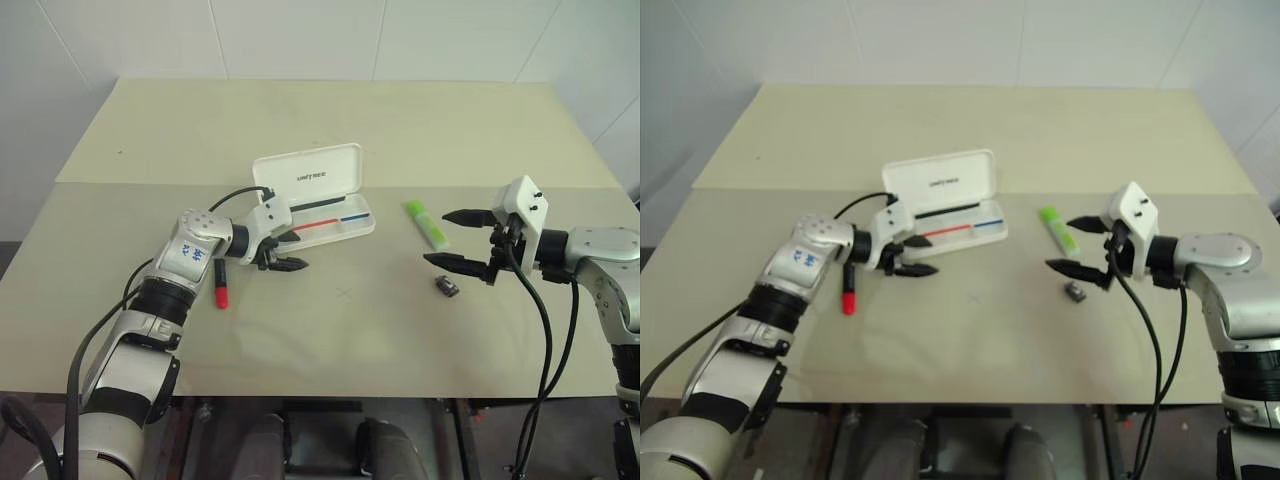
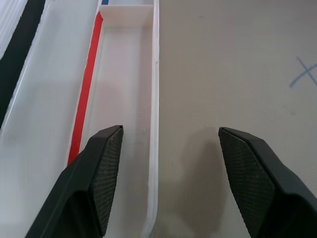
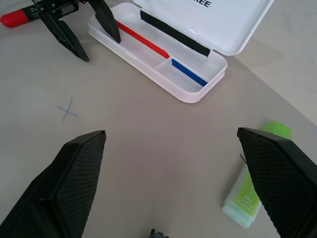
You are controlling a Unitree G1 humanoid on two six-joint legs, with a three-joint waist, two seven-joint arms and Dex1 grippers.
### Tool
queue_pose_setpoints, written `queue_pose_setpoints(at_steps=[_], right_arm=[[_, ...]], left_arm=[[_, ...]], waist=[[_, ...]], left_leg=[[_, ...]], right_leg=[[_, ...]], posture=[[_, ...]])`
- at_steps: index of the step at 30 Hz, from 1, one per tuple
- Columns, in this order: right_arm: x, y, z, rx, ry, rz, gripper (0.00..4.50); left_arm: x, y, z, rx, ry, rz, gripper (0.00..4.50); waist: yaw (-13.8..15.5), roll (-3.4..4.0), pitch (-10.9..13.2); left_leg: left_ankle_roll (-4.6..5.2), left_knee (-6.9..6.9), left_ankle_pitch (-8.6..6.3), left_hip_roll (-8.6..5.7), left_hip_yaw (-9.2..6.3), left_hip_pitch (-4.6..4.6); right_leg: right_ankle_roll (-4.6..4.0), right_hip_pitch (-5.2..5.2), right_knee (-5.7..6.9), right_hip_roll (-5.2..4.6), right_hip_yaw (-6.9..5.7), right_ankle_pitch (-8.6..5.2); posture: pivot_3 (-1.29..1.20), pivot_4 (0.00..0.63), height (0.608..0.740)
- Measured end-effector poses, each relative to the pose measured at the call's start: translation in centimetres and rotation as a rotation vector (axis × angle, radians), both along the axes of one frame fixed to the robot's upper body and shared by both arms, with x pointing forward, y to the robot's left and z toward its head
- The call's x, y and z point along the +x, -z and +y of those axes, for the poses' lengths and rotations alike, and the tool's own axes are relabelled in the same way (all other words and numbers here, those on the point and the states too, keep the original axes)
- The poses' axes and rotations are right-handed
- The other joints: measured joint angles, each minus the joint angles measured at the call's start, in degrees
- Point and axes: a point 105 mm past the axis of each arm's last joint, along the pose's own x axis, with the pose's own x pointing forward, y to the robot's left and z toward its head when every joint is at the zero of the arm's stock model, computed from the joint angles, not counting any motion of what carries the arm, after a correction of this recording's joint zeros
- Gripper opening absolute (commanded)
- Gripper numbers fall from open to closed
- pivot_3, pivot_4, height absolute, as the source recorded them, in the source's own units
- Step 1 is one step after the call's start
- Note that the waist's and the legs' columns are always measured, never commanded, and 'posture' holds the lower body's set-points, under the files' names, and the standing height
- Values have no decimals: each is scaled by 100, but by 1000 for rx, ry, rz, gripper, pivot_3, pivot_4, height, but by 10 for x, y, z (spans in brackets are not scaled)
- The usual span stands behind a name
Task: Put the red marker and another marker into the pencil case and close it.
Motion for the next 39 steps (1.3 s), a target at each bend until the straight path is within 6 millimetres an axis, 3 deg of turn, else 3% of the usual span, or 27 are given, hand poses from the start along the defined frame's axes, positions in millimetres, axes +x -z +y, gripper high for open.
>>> queue_pose_setpoints(at_steps=[8,17,21,27,39], right_arm=[[1,0,0,0,7,-4,4500],[1,-2,0,0,8,-10,4500],[2,-2,-4,-11,21,-7,4500],[4,-4,-10,-24,35,-8,4500],[4,-3,-11,-24,36,1,4500]], left_arm=[[-6,-3,1,-16,25,12,34],[-13,-4,10,-11,49,-8,34],[-36,-9,19,-14,137,-10,34],[-87,-4,-4,12,335,18,34],[-99,12,-22,128,246,12,34]], waist=[[-1,0,0],[-19,0,0],[-24,0,0],[23,0,0],[22,0,0]], left_leg=[[0,1,0,0,0,0],[0,-1,0,2,0,0],[0,-4,0,4,3,0],[1,5,-1,5,1,2],[4,3,-3,10,3,2]], right_leg=[[0,0,1,0,0,0],[0,0,1,1,0,0],[0,-2,-1,1,3,0],[-3,3,0,1,5,2],[-4,3,-2,5,6,2]], posture=[[0,150,740],[0,150,740],[0,150,740],[0,150,740],[0,150,740]])
